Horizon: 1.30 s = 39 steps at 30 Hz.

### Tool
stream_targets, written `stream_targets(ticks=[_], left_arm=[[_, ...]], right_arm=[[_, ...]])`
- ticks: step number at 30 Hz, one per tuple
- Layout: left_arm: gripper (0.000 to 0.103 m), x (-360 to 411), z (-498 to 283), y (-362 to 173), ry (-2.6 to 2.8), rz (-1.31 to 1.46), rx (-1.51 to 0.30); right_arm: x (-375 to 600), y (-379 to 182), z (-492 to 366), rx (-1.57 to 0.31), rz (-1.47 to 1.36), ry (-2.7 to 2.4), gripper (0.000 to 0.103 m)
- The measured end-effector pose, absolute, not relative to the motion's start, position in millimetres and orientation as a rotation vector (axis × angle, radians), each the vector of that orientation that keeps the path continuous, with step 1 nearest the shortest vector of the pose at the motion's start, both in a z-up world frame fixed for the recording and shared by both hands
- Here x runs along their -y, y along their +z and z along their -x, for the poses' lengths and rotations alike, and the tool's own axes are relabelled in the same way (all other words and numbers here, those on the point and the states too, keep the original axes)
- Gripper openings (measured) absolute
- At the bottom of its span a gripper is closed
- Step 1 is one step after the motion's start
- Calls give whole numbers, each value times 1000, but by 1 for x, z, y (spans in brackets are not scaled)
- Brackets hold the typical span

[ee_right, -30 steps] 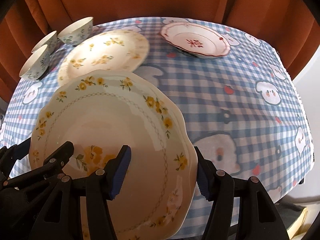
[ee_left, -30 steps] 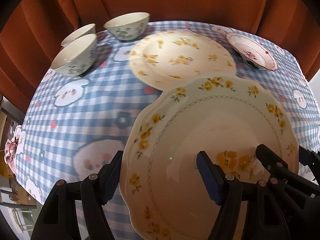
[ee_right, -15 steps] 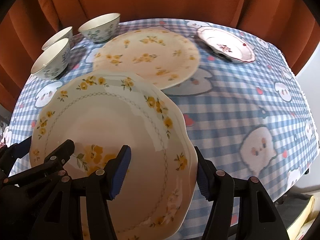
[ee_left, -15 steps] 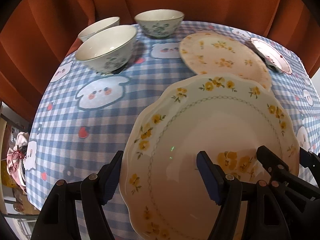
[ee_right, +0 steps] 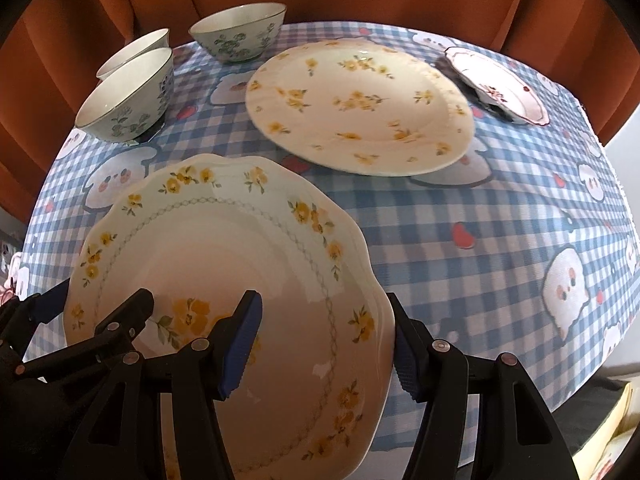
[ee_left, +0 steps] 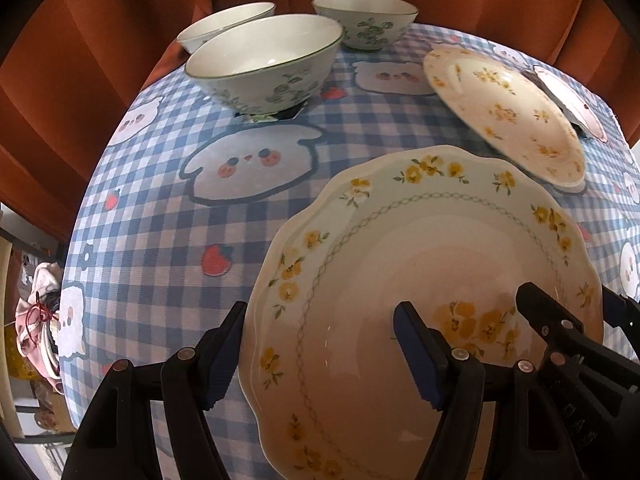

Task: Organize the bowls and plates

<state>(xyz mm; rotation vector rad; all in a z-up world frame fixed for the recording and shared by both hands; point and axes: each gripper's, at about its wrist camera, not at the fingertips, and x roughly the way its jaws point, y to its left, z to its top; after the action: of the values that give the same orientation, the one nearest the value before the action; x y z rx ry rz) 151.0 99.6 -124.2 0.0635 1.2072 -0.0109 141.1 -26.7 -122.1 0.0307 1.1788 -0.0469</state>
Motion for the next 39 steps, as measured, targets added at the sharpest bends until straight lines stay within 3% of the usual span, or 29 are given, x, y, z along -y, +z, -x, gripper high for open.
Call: stream_targets(ticks=[14, 23, 30, 39], left_arm=[[74, -106, -154, -126, -1, -116, -1180], [82, -117, -148, -114, 6, -31, -1198], [86, -116, -138, -90, -10, 9, -1189], [86, -99, -139, -64, -16, 50, -1130]], right_arm=[[13, -137, -146, -1208, -53, -60, 64], [14, -128, -143, -1205, -38, -29, 65], [20, -98, -130, -1158, 6, -41, 78], [37, -67, -127, -1098, 51, -48, 79]])
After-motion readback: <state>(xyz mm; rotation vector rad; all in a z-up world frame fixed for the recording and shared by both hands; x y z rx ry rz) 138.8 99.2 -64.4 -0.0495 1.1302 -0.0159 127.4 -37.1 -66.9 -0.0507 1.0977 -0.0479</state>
